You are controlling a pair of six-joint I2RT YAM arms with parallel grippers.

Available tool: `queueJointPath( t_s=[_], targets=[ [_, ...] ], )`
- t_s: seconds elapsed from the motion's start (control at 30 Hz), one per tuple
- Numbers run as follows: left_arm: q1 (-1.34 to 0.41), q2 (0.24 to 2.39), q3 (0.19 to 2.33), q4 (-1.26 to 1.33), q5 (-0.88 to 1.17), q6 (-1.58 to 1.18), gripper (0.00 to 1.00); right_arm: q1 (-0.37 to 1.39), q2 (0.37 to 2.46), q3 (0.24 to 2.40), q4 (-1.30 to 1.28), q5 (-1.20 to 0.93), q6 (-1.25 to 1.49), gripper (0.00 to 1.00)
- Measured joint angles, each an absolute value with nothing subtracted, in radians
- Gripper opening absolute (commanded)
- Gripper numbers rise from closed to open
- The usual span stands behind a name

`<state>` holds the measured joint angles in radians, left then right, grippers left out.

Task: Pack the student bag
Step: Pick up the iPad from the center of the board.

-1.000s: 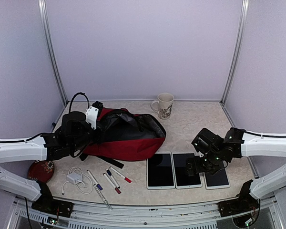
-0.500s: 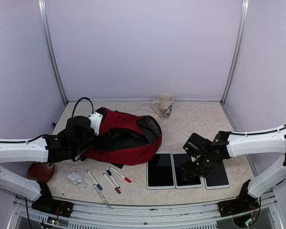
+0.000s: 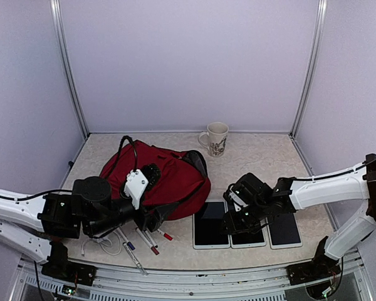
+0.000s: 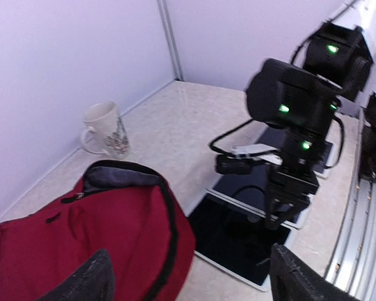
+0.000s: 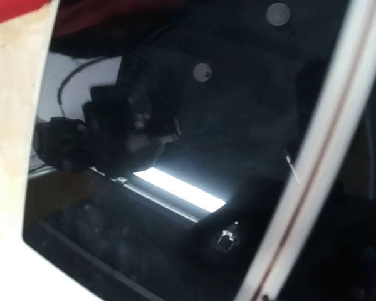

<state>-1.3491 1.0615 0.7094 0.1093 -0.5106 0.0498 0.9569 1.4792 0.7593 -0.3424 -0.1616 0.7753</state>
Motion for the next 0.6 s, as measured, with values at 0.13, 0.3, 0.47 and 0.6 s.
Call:
queueJointPath(
  t_s=[0.13,0.3,0.47,0.6],
  targets=[
    [-1.427,1.150,0.688,0.110,-0.471,0.025,0.64,0.962,1.490,0.725,-0.287,-0.188,0.775,0.48],
    [-1.453,1.282,0.632,0.134,-0.421,0.002,0.62,0.962,1.491,0.700,-0.235,-0.194,0.781,0.55],
    [-1.455,1.382,0.623,0.154,-0.389,-0.001,0.58,0.960,1.494,0.694,-0.227,-0.169,0.782,0.62],
    [-1.455,1.437,0.623,0.159,-0.381,-0.001,0.58,0.953,1.509,0.712,-0.289,-0.103,0.769,0.60]
  ],
)
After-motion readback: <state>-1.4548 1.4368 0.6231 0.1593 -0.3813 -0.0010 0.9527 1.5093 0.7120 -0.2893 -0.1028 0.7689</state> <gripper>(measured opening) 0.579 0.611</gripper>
